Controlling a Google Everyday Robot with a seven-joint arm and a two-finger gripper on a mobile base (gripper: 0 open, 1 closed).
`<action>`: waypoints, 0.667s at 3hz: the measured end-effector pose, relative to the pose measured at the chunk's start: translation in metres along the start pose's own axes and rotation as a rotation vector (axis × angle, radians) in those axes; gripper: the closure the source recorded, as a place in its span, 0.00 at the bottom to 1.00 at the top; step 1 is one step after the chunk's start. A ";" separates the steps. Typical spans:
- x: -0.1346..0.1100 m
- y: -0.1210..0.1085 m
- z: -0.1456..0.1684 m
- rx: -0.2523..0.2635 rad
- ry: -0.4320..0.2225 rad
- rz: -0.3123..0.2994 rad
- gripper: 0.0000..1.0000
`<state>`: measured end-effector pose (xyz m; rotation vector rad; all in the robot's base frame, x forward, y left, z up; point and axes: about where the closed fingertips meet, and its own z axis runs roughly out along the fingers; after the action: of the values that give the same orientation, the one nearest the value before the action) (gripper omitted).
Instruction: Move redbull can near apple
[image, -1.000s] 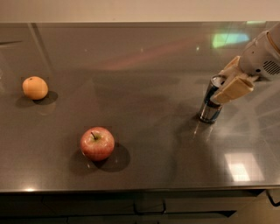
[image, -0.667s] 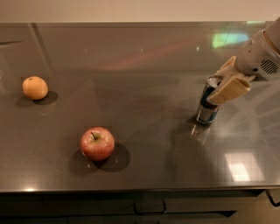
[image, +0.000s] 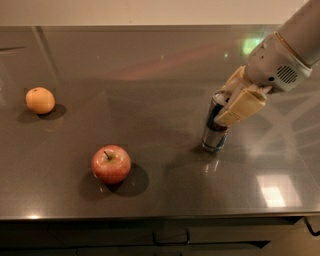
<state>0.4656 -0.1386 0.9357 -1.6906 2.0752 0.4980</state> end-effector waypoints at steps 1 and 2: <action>-0.023 0.019 0.013 -0.056 -0.015 -0.054 1.00; -0.043 0.033 0.023 -0.072 -0.015 -0.113 1.00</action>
Offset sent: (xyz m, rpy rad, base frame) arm -0.0376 0.0838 0.0066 0.0095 -0.0187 0.2118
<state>0.4427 -0.0840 0.9396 -1.8276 1.9595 0.5528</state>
